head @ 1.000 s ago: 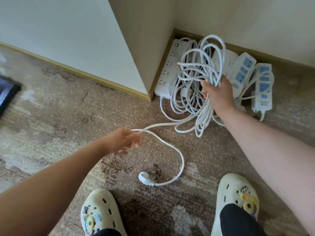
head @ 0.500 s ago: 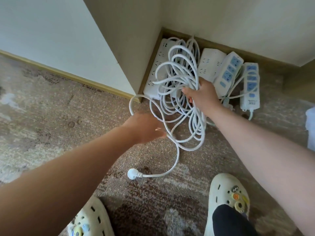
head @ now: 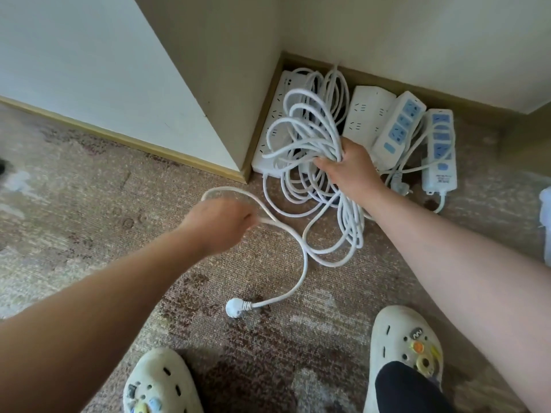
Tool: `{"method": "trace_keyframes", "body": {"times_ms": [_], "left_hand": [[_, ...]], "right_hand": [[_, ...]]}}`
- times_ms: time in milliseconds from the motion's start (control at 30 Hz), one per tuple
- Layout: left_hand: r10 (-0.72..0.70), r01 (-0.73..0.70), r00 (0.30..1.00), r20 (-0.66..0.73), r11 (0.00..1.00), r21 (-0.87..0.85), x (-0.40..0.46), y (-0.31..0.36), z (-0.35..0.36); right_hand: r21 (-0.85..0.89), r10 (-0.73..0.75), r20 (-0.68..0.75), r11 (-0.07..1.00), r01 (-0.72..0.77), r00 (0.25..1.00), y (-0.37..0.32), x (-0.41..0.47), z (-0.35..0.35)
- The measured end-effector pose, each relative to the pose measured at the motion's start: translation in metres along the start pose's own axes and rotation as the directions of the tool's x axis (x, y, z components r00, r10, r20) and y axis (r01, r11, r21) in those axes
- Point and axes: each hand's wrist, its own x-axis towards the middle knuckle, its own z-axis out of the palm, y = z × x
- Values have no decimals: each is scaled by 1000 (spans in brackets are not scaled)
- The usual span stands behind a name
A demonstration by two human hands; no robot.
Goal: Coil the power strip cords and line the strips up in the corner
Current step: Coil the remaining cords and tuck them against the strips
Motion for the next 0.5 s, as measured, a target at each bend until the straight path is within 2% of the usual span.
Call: {"method": "trace_keyframes", "body": {"times_ms": [100, 200, 400, 500], "left_hand": [[8, -6, 987, -162, 1000, 14, 35, 43, -22], [-62, 60, 961, -269, 998, -17, 56, 68, -33], [-162, 116, 906, -391, 983, -141, 66, 73, -36], [-187, 122, 892, -411, 976, -179, 72, 78, -45]], "right_hand": [[-64, 8, 121, 998, 0, 993, -3, -1, 2], [-73, -1, 130, 997, 11, 992, -4, 0, 0], [131, 2, 214, 991, -30, 977, -7, -1, -6], [181, -20, 195, 983, -16, 981, -8, -1, -11]]}}
